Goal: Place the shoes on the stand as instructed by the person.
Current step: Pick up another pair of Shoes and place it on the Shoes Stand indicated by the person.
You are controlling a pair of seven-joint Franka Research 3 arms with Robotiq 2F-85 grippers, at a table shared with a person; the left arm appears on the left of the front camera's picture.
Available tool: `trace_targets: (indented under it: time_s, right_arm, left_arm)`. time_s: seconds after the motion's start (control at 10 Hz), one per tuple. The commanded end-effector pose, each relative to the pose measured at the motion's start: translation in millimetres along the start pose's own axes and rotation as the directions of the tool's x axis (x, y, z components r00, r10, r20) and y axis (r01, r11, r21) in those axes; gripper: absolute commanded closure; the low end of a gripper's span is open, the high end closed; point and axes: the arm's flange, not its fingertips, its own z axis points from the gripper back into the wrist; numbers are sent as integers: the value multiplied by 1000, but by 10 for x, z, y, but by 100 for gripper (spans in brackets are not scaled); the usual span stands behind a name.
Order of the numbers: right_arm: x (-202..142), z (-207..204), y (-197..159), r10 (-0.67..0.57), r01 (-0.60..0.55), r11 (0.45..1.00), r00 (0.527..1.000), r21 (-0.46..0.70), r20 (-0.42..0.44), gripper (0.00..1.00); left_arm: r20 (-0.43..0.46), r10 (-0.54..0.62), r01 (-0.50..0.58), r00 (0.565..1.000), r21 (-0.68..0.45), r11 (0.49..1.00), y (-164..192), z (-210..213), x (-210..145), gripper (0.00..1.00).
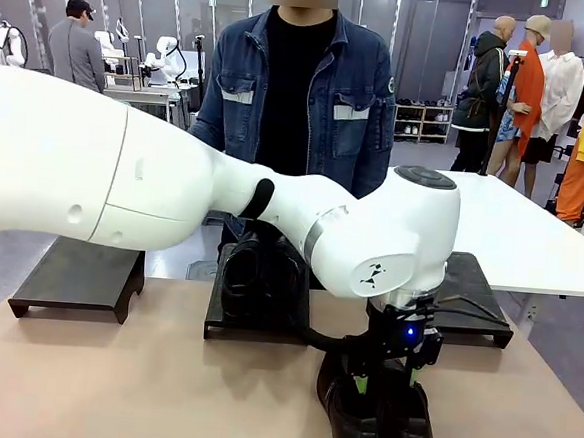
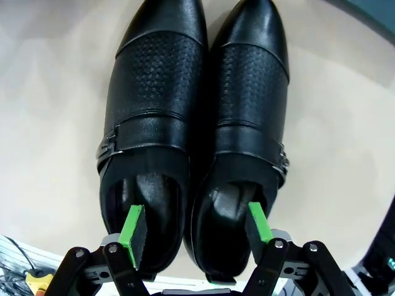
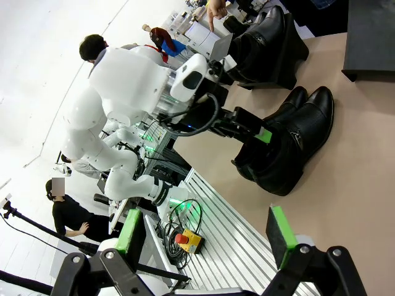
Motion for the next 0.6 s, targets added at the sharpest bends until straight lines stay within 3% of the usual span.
trace_targets:
  time_s: [0.0, 0.3, 0.4, 0.5]
  right_arm:
    - [8, 20, -2, 19, -19, 1000, 1000, 10, 16, 0]
    - [8, 20, -2, 19, -19, 1000, 1000, 10, 16, 0]
    - [8, 20, -2, 19, -19, 1000, 1000, 10, 16, 0]
    - [8, 20, -2, 19, -19, 1000, 1000, 10, 16, 0]
  left_arm:
    - [-9, 18, -18, 1000, -9, 1000, 39, -144, 8, 18]
    - [-44, -2, 2, 999, 5, 1000, 40, -329, 1, 18]
    - [-74, -40, 42, 996, 20, 999, 40, -371, -24, 54]
    - [-83, -63, 66, 995, 26, 998, 44, -388, -32, 77]
